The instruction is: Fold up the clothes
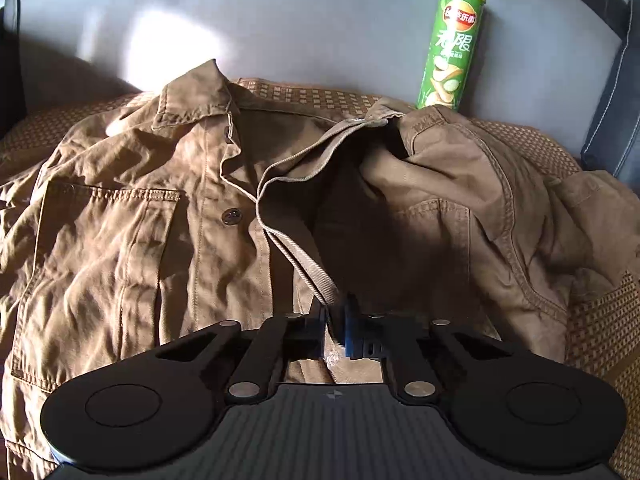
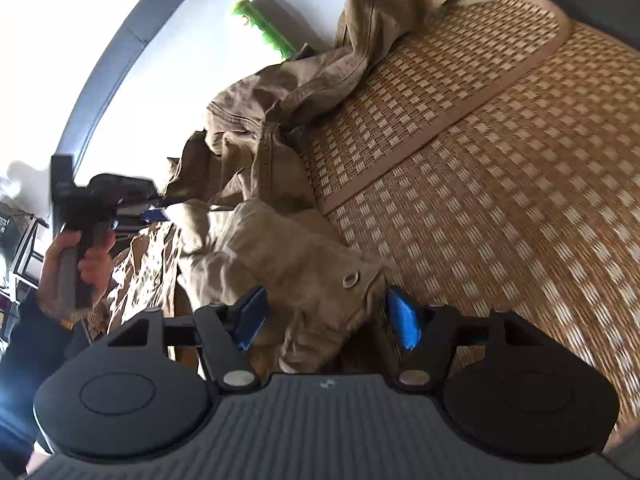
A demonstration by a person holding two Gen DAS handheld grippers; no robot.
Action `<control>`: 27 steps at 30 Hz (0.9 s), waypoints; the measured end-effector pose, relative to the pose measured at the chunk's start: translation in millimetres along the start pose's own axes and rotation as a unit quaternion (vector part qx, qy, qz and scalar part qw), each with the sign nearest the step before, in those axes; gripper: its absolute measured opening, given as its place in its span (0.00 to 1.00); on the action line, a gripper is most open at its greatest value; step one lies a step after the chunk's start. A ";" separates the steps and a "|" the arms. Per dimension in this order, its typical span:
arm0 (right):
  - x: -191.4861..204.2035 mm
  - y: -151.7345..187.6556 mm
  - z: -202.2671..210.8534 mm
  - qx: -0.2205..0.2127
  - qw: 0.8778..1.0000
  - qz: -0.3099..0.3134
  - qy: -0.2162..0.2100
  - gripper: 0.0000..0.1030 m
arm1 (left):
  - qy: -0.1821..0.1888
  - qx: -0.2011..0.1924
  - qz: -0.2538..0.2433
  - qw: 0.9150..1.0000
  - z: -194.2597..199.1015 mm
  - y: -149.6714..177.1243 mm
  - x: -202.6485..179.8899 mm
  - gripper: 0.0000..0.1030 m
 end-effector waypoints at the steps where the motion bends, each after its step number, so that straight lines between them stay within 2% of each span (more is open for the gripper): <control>1: 2.3 -2.4 0.9 -0.004 1.000 0.009 0.008 0.12 | 0.005 -0.002 -0.001 1.000 2.6 0.3 2.9 0.02; 3: 12.8 -4.9 4.0 -0.008 1.000 0.027 0.008 0.09 | 0.018 -0.003 0.005 1.000 8.3 -2.1 12.3 0.01; 9: 80.1 2.1 22.2 0.017 0.993 0.077 -0.082 0.08 | 0.027 -0.014 0.009 0.999 21.0 -10.5 46.6 0.00; 11: 113.6 16.5 13.7 0.047 0.985 0.111 -0.124 0.08 | 0.022 -0.016 0.002 1.000 19.4 -9.8 59.5 0.00; 13: 146.0 37.9 -3.4 0.093 0.972 0.148 -0.160 0.07 | 0.014 -0.015 -0.006 1.000 13.0 -6.8 72.5 0.02; 15: 160.1 63.7 -31.1 0.143 0.961 0.167 -0.170 0.08 | 0.013 -0.004 -0.018 1.000 -0.5 -0.3 85.2 0.07; 16: 165.2 77.0 -45.9 0.168 0.955 0.174 -0.173 0.08 | 0.006 0.003 -0.023 1.000 -6.4 3.0 90.9 0.22; 17: 165.3 90.1 -60.9 0.188 0.951 0.178 -0.167 0.08 | -0.002 0.009 -0.027 1.000 -10.6 6.4 96.9 0.45; 19: 159.3 114.3 -88.7 0.220 0.947 0.181 -0.151 0.09 | -0.007 0.017 -0.028 0.999 -12.5 12.2 109.8 0.60; 20: 156.1 122.3 -96.5 0.231 0.945 0.175 -0.154 0.10 | -0.004 0.018 -0.024 1.000 -10.0 14.7 116.7 0.61; 23: 153.1 135.1 -105.1 0.268 0.935 0.150 -0.178 0.23 | -0.005 0.013 -0.024 1.000 9.1 21.9 133.9 0.61; 25: 157.5 134.4 -94.8 0.273 0.932 0.160 -0.180 0.34 | -0.009 -0.007 -0.056 0.998 35.0 32.4 136.7 0.61; 27: 159.5 128.3 -73.8 0.250 0.935 0.188 -0.165 0.36 | -0.001 -0.019 -0.101 0.995 64.0 52.5 134.4 0.61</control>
Point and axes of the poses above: each gripper's, at about its wrist camera, not at the fingertips, and z roughly against the way its jaws point, x to its left, y to its underside, the point moved 3 cm from there along -z, roughly the way its jaws point, and after that the axes turned 11 degrees about -y, right-handed, at the moved point
